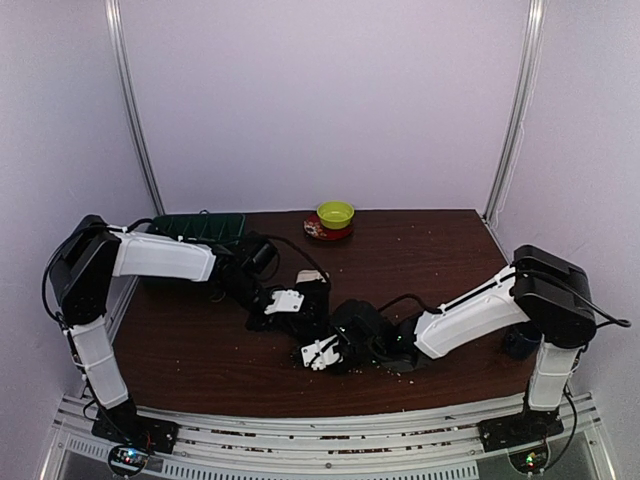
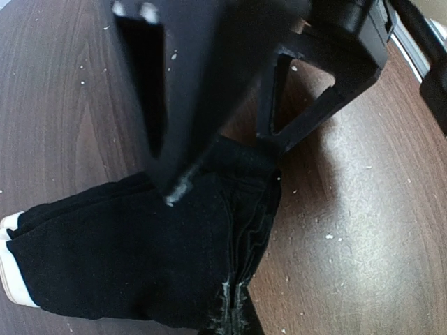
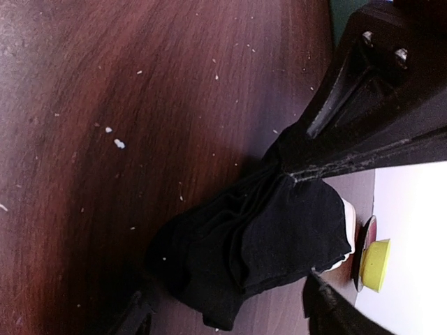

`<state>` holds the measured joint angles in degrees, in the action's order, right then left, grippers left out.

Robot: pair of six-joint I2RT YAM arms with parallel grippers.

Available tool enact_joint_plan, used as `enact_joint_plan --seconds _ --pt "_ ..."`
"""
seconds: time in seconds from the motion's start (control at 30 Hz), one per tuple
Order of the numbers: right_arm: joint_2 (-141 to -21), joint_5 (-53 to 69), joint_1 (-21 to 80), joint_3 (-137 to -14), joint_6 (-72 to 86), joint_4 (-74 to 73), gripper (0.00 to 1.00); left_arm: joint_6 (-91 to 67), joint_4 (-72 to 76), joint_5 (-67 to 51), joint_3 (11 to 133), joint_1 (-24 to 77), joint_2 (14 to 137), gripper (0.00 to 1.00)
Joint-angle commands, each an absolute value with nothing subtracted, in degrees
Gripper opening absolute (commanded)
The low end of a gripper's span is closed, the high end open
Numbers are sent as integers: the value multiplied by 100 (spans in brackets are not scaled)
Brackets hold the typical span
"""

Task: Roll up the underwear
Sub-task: Roll the underwear at the center of the board.

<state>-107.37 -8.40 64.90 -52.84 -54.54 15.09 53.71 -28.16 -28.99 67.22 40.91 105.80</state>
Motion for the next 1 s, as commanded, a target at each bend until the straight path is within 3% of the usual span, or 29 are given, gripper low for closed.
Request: enact_joint_plan --seconds 0.0,0.2,0.37,0.47,0.53,0.63,0.77,0.87,0.97 --pt "-11155 -894 6528 -5545 -5622 925 66 5461 -2907 -3133 6834 4022 10687 0" --pt "-11370 -806 6514 -5784 -5506 775 48 5532 -2953 -3134 6758 4015 10656 0" --pt "-11421 -645 6489 -5971 -5139 452 14 5593 -2938 -3147 6629 3991 10551 0" --pt "-11380 -320 6461 -6139 -4702 85 2 5599 -2795 -3027 6449 3961 10375 0" --pt "-11330 -90 6429 -6263 -4404 -206 0 5590 -2599 -2849 6240 3954 10169 14" --pt "-11224 347 6393 -6388 -3707 -611 0 5606 -2249 -2583 5847 3925 9731 44" --pt "-11186 1038 6293 -6569 -2984 -1096 0 5724 -1823 -2365 5205 3870 9108 69" --pt "-11268 1621 6148 -6756 -2358 -1382 0 5910 -1337 -2312 4570 3845 8517 80" --pt "-11544 2420 5919 -7129 -1835 -1854 0 6085 -570 -2226 3901 3851 7901 85"
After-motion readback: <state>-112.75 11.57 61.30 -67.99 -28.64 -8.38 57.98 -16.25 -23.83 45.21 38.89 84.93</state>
